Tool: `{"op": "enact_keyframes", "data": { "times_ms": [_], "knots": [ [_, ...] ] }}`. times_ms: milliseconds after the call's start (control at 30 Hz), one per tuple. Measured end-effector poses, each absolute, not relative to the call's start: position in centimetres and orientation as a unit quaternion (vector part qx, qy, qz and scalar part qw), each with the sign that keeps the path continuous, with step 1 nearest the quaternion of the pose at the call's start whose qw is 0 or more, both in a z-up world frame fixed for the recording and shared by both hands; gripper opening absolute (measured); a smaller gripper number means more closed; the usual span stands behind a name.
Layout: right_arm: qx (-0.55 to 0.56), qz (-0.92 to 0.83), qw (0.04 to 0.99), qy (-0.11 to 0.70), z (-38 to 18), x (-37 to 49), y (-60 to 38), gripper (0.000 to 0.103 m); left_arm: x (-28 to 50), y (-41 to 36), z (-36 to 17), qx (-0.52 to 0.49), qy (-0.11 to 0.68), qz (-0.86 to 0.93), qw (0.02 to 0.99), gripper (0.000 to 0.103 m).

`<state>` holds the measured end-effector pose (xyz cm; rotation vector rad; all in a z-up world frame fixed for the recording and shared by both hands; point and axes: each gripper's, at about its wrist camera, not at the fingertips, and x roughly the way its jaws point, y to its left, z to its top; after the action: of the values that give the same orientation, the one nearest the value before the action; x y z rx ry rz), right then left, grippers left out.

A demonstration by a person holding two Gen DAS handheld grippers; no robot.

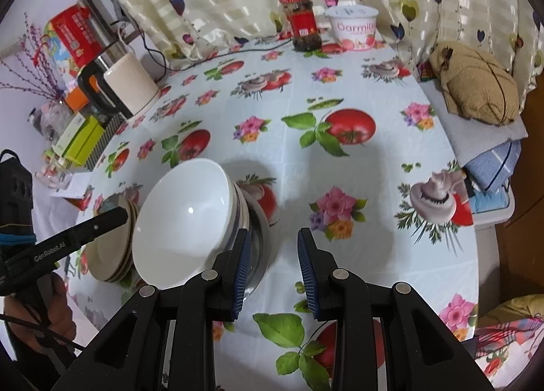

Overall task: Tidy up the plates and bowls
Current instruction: 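Lift the stacked bowls with both grippers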

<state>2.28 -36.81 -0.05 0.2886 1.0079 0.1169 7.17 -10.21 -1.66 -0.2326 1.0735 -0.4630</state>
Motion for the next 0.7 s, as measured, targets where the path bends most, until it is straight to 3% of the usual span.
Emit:
{"op": "enact_keyframes", "data": {
  "times_ms": [700],
  "knots": [
    [0.151, 0.082, 0.838, 0.518, -3.4, 2.5, -35.6, 0.022, 6.3, -11.4, -4.3, -0.118, 0.544, -0.254, 0.790, 0.019]
  ]
}}
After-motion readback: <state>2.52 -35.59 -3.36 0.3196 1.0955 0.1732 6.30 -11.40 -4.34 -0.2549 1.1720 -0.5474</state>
